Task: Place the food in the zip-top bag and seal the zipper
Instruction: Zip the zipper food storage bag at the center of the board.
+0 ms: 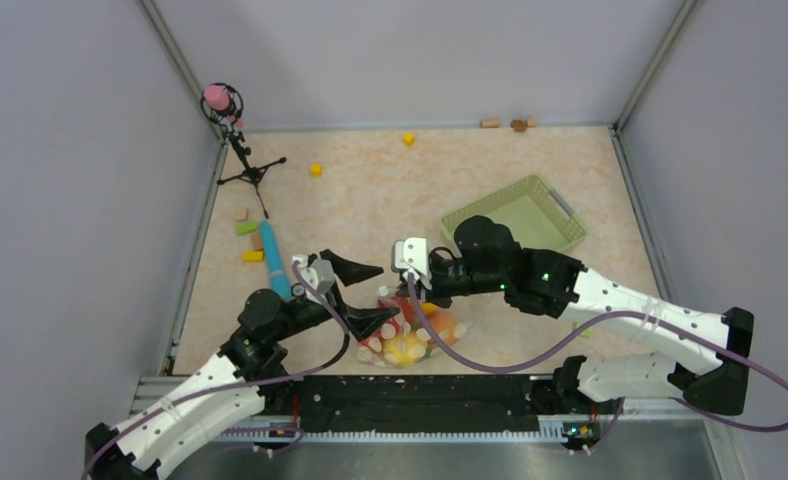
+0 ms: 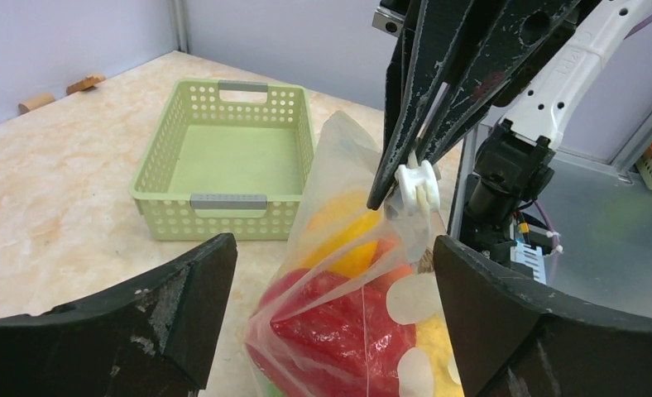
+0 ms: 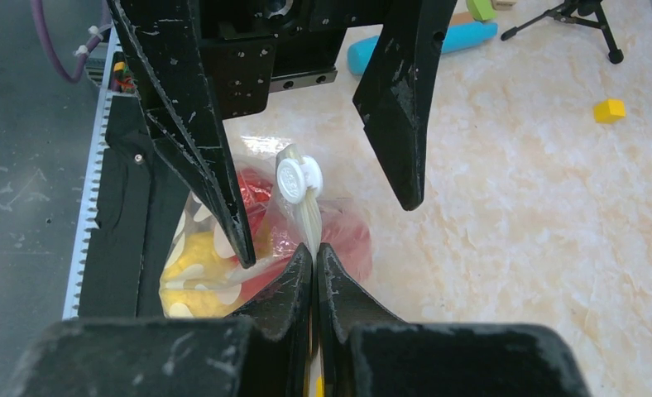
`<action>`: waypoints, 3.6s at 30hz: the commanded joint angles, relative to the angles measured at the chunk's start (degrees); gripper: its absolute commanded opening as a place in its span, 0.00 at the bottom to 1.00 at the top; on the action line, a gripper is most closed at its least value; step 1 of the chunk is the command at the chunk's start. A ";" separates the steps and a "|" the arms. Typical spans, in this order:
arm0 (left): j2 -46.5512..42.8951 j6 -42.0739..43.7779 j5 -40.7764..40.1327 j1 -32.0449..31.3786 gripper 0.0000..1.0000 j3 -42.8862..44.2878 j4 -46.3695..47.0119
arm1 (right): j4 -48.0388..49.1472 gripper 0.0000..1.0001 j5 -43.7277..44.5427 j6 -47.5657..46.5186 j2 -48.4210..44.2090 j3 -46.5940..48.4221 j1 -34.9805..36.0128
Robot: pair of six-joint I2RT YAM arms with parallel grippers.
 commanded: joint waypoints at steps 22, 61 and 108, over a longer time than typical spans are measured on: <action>0.66 0.93 -3.57 -0.13 0.39 3.46 3.73 | 2.04 0.00 0.44 0.59 -0.56 3.10 -0.20; 3.36 6.30 10.96 -0.13 0.69 6.36 1.92 | -4.61 0.00 -8.55 -4.53 0.20 4.44 -0.16; -1.36 8.30 9.89 -0.13 0.00 2.40 0.58 | 7.25 0.42 -0.96 4.27 2.80 3.13 4.29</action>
